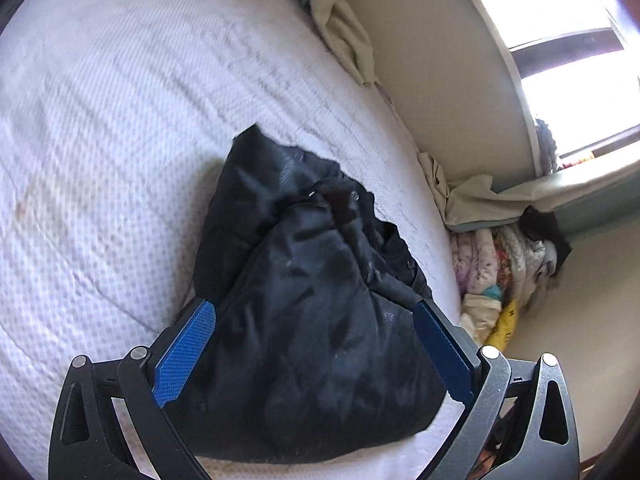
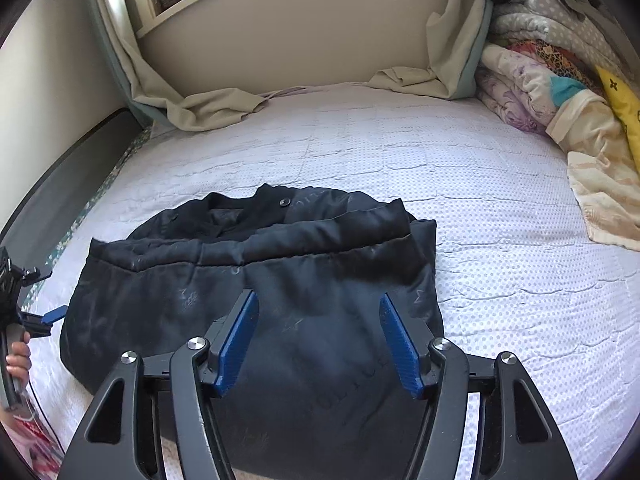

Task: Fold large clothes
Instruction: 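Grasp the jacket side with the left tool and lift it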

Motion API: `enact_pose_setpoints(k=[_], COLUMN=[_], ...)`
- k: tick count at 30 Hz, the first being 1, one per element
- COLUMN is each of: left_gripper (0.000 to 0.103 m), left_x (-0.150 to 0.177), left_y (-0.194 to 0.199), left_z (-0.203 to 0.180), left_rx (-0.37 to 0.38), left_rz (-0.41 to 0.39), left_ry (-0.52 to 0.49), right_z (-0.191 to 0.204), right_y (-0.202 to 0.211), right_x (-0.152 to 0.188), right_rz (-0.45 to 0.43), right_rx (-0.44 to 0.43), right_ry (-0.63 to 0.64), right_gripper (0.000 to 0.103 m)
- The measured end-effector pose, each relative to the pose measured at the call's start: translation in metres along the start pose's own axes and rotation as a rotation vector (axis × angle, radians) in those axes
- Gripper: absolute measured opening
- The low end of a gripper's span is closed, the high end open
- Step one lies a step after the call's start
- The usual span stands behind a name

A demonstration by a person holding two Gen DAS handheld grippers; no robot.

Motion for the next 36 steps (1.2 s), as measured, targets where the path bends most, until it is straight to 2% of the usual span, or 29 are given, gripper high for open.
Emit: enact_pose_setpoints(k=[9,12,16,21,26,30,33,36], left_gripper=[0.101,0.102,0.102,0.101,0.083,0.08,0.074,0.058], left_x=[0.015,0.018,0.024,0.032,0.038,0.038,0.039,0.039], left_y=[-0.044,-0.057,-0.064,-0.07,-0.072,-0.074,-0.078,-0.082], left_z=[0.034,0.042,0.035,0.022,0.024,0.026,0.025,0.023], left_rx=[-0.054,-0.013,0.047,0.059,0.091,0.133,0.167,0.19], left_rz=[0.139,0.162,0.156,0.143,0.156,0.156,0.157,0.167], left_ry=[0.076,0.12,0.084,-0.005,0.037,0.059,0.076,0.096], right_z=[0.004,0.005,0.002,-0.003,-0.003,0.007,0.016,0.025], right_y=[0.015,0.022,0.027,0.027,0.023,0.018,0.013,0.007], right_x=[0.003,0.004,0.006,0.005,0.004,0.002,0.0,0.0], right_rz=[-0.003,-0.012,-0.016,-0.009,-0.003,0.003,0.009,0.014], right_rx=[-0.005,-0.011,-0.012,-0.04,-0.072,-0.087,-0.103,-0.113], right_ry=[0.001,0.001,-0.002,-0.044,-0.078,-0.066,-0.055,-0.044], right_gripper=[0.061,0.062,0.063,0.063,0.063,0.063,0.063,0.063])
Point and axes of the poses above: each gripper's, at about its wrist camera, not at the fingertips, and y roughly against the way its jaws point, z to its left, x to its underside, the point moved 3 cm from there along -y, roughly the way its jaws point, and after that the axes turned 11 degrees about -x, right-handed, at the moved point
